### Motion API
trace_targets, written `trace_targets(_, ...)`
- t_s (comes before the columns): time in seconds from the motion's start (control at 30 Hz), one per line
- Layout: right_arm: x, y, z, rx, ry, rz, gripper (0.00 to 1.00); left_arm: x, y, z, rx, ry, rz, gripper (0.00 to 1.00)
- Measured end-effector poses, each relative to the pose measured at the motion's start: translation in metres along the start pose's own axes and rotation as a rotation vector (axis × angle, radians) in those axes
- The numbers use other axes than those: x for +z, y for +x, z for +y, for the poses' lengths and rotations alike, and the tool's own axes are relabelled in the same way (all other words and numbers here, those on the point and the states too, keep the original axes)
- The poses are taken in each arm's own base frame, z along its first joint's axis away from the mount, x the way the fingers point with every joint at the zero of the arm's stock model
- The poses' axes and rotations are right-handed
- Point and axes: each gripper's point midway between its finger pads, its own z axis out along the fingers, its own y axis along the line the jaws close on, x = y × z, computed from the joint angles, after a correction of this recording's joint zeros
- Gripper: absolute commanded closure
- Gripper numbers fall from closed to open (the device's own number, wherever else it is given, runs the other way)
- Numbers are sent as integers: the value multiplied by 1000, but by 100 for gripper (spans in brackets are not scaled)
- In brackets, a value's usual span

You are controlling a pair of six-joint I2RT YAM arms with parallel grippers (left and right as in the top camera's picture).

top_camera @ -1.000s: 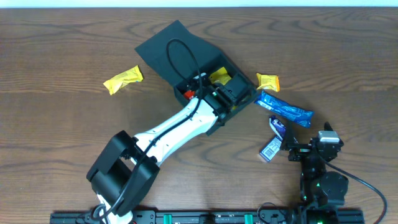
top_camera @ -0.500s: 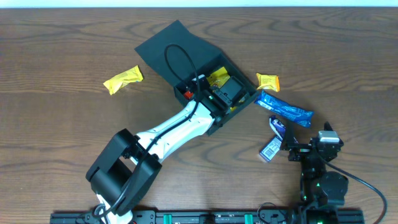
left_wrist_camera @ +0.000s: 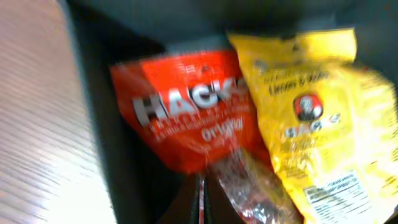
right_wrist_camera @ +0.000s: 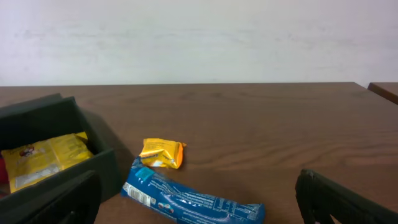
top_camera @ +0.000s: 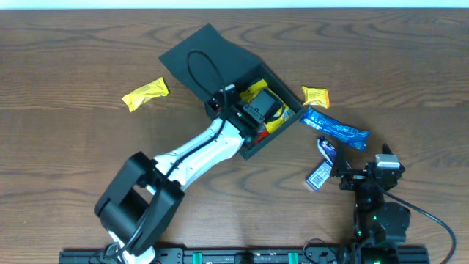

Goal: Pack container
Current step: 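Withdraw the left gripper from the box toward the left yellow bag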

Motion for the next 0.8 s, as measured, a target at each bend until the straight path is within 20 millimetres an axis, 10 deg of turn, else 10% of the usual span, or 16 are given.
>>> trace_targets(0.8,0,0,0,0,0,0,1,21,-91,53,-47,-87,-210,94)
